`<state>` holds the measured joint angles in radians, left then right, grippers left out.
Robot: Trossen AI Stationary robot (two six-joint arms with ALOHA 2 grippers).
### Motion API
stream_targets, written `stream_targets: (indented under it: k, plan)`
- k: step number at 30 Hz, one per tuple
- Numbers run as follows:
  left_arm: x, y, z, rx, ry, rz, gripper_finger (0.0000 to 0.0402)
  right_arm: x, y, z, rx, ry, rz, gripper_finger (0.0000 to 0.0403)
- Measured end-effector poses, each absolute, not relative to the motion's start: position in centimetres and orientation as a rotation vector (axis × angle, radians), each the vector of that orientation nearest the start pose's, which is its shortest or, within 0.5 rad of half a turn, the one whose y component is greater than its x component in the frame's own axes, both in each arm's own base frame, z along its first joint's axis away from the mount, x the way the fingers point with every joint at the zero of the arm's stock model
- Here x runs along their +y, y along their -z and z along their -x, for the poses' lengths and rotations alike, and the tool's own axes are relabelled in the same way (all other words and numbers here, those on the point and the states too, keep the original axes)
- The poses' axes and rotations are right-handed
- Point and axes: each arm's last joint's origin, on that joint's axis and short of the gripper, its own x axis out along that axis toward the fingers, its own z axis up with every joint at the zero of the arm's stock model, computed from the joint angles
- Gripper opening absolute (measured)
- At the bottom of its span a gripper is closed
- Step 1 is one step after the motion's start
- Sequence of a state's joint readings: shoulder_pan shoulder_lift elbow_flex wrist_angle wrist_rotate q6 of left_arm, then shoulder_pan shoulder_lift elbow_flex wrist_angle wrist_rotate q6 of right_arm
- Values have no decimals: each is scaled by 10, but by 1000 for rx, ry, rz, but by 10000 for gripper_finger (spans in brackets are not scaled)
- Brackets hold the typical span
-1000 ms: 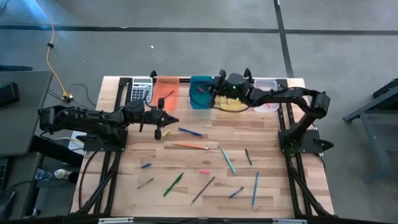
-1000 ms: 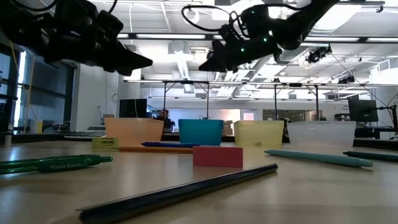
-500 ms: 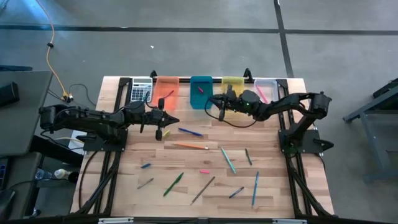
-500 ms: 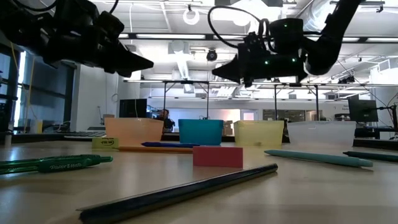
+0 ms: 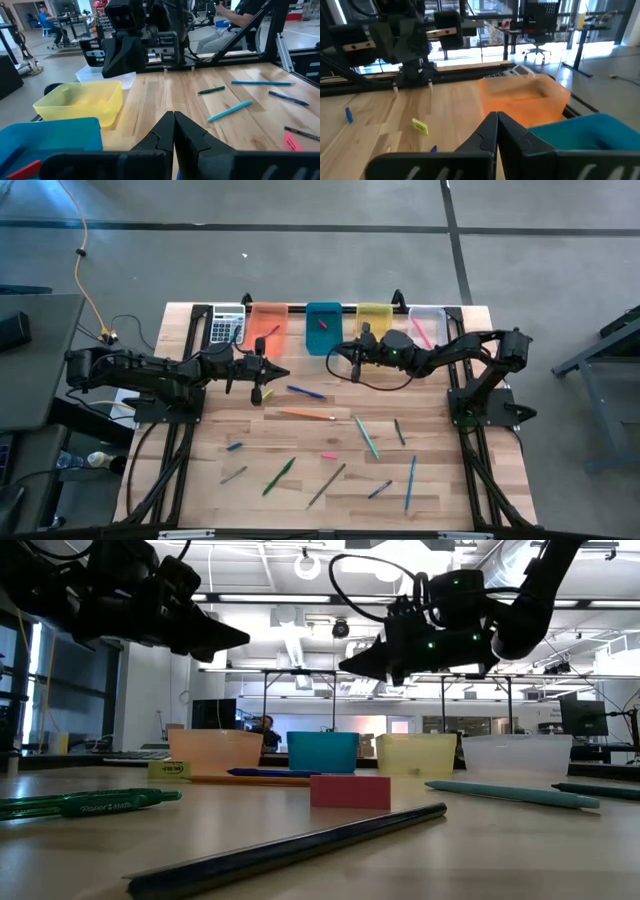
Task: Sort crayons/erasers/pens/pencils in bins
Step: Put the green eraser into the blue bin
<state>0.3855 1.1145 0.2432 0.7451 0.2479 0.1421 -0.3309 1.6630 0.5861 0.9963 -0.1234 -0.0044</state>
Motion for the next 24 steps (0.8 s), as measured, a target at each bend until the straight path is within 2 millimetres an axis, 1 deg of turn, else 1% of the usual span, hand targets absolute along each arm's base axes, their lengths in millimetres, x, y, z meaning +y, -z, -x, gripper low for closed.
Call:
stream_targets:
  k: [7,11,17,21,24]
  plan:
    - [69,-179,-190,136,-125,-99,0,-97,-163,-293,166,207,-37,0]
    - [69,-179,-190,135,-125,-92,0,-90,-160,-294,204,213,-42,0]
    - [69,-179,-190,135,-125,-93,0,-82,-163,-295,234,198,-19,0]
    - [69,-179,-190,136,-126,-91,0,-79,-168,-290,329,197,-49,0]
    - [69,-179,-190,135,-124,-73,0,-71,-170,-288,373,210,-44,0]
